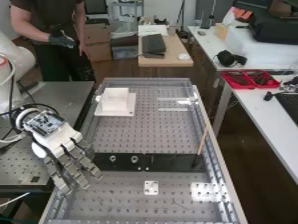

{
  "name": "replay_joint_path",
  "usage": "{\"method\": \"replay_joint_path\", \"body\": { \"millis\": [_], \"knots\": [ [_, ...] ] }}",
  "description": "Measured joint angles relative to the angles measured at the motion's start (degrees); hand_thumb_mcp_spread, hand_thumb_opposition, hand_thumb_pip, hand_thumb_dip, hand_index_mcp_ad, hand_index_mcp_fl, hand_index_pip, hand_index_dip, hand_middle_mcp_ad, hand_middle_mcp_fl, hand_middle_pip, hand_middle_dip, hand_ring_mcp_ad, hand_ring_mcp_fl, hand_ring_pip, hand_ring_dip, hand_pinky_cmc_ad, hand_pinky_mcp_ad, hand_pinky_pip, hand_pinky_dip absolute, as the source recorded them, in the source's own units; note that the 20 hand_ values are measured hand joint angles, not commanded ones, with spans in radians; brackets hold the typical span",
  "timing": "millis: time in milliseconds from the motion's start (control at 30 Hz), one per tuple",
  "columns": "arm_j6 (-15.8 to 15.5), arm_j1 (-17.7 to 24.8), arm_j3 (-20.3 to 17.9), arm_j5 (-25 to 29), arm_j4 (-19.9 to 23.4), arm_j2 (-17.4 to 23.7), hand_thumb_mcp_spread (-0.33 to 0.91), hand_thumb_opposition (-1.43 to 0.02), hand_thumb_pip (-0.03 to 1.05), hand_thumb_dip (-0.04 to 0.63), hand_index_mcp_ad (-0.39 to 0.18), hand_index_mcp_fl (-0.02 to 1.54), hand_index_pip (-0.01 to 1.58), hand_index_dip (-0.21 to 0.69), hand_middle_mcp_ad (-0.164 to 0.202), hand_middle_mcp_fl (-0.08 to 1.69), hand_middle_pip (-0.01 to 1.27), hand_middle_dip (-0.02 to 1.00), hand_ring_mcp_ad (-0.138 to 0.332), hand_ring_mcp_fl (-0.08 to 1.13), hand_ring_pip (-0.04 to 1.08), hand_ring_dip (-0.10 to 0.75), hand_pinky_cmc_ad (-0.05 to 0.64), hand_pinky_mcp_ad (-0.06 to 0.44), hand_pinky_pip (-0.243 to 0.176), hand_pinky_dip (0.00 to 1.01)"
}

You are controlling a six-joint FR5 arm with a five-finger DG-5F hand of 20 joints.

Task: Grab the smaller nut and place it in the white container

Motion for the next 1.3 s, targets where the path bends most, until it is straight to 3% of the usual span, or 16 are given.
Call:
{"method": "replay_joint_path", "body": {
  "millis": [467, 1300],
  "knots": [
    [-0.51, 0.06, 0.15, 0.09, 1.76, -1.5, 0.4, -0.82, 0.65, 0.253, -0.12, 0.1, 1.55, 0.175, 0.068, 0.11, 0.13, 0.23, 0.143, 0.0, 0.09, 0.11, 0.4, 0.311, -0.091, 0.4],
    [-0.68, -0.74, 0.93, -1.92, -0.46, -1.44, 0.4, -0.82, 0.65, 0.253, -0.12, 0.14, 1.55, 0.175, 0.068, 0.12, 0.13, 0.23, 0.147, 0.0, 0.09, 0.11, 0.4, 0.309, -0.091, 0.4]
  ]
}}
